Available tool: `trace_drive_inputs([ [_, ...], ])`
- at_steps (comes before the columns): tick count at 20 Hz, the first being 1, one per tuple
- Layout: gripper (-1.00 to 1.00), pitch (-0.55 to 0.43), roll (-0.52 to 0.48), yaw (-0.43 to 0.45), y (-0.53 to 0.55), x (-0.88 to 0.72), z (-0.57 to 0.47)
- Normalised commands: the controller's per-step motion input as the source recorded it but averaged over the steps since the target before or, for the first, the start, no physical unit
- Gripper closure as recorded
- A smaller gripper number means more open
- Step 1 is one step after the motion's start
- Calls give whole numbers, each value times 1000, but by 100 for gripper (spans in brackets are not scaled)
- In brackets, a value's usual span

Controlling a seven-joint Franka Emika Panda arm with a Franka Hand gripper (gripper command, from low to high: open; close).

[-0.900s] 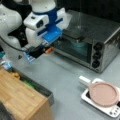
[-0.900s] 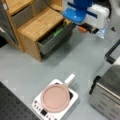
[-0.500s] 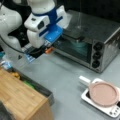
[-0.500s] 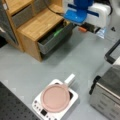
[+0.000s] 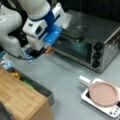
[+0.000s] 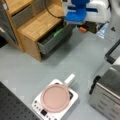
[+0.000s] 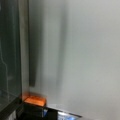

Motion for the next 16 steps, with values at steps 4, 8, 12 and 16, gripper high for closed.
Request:
trace_drive_inputs([
  [4, -100, -82, 227, -23, 420, -189, -101],
  [8, -100, -130, 144, -31, 568, -220, -141],
  [12, -100, -168, 81, -70, 568, -248, -122],
  [16, -100, -188, 59, -138, 518, -308, -87],
])
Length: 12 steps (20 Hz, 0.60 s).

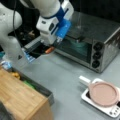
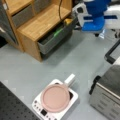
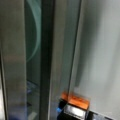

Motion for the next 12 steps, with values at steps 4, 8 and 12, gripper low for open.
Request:
trace_drive_inputs([
  [4, -100, -207, 49, -183, 352, -363, -81],
  [8, -100, -204, 83, -206, 300, -377, -77],
  [12, -100, -211, 136, -232, 444, -349, -142],
])
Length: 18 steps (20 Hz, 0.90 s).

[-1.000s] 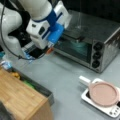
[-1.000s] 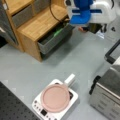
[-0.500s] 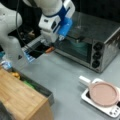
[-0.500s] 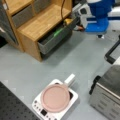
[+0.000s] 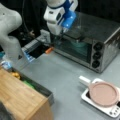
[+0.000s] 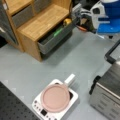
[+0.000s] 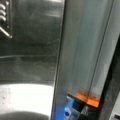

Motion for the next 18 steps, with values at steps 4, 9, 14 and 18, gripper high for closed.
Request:
trace_drive_inputs([
  [4, -100, -209, 132, -235, 433, -311, -168],
  [9, -100, -199, 144, -226, 203, -291, -186],
  [14, -100, -209, 188, -197, -11, -287, -303],
  [18, -100, -216, 246, -170, -14, -272, -291],
])
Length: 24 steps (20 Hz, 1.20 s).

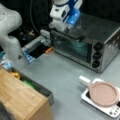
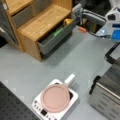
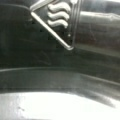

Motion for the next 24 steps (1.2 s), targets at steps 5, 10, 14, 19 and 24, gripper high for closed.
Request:
trace_drive_inputs([
  [5, -100, -238, 238, -127, 26, -243, -253],
  [10, -100, -246, 212, -83, 10, -246, -259],
  [14, -100, -246, 198, -64, -49, -256, -271],
  [19, -100, -237, 191, -74, -123, -247, -298],
  [24, -100, -214, 211, -72, -208, -241, -312],
])
